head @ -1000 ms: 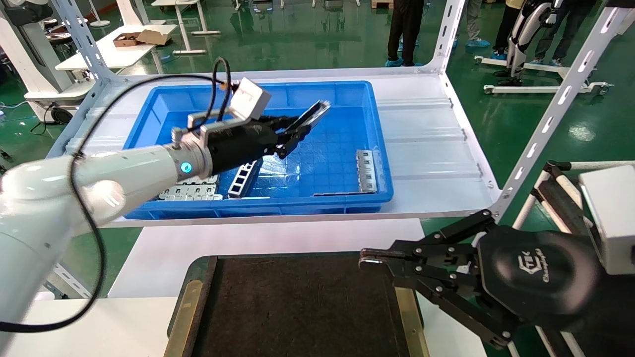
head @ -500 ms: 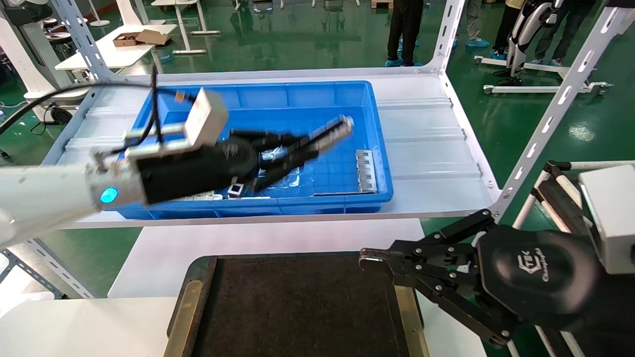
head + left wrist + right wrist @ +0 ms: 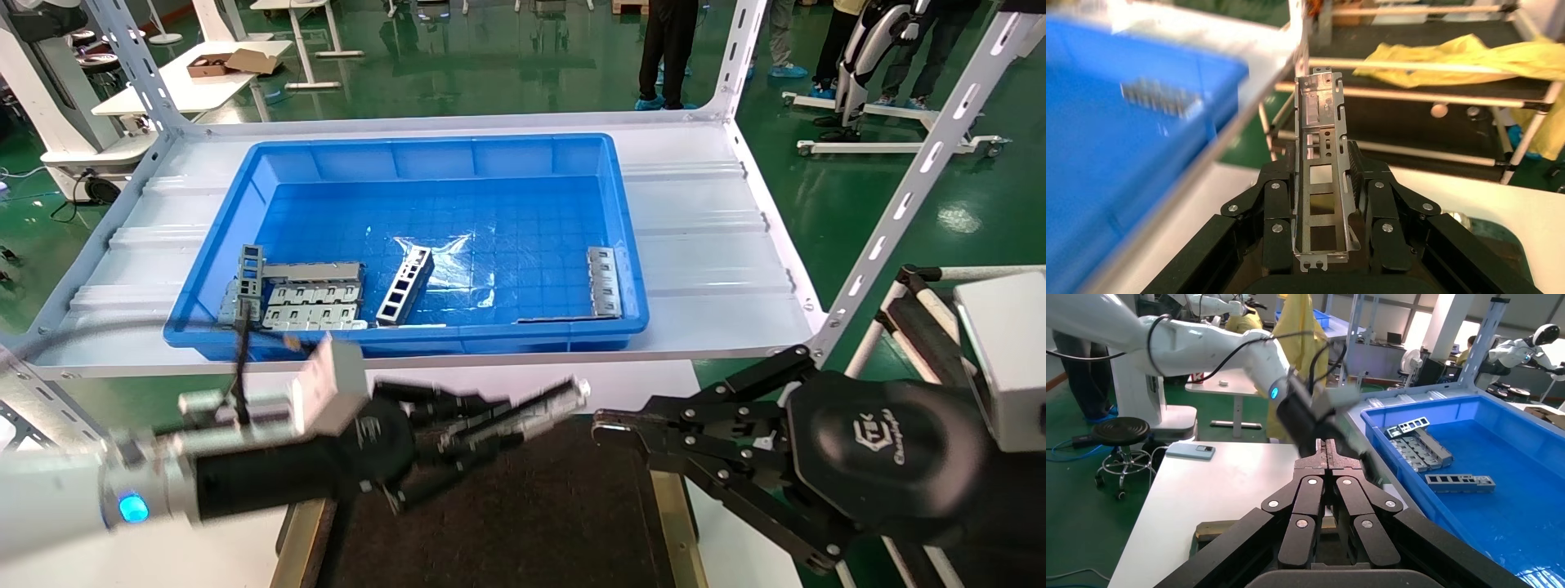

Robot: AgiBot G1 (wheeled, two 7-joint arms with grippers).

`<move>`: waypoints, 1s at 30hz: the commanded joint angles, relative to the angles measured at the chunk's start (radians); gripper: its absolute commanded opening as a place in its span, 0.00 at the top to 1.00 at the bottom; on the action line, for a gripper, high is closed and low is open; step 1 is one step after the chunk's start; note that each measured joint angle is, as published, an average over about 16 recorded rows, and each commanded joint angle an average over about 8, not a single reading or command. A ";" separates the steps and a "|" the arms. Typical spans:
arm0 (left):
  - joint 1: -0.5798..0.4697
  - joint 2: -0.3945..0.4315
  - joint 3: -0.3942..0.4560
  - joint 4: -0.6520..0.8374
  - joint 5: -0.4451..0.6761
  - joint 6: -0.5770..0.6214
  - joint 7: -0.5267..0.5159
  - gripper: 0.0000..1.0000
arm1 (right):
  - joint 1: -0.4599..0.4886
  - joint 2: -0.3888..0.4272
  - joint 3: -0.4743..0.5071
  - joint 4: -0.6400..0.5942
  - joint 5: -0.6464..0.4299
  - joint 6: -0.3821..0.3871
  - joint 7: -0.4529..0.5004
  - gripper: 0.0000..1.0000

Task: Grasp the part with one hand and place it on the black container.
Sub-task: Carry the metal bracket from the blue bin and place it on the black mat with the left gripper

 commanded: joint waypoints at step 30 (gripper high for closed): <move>0.308 0.238 0.216 -0.078 0.361 -0.888 -0.620 1.00 | 0.000 0.000 0.000 0.000 0.000 0.000 0.000 1.00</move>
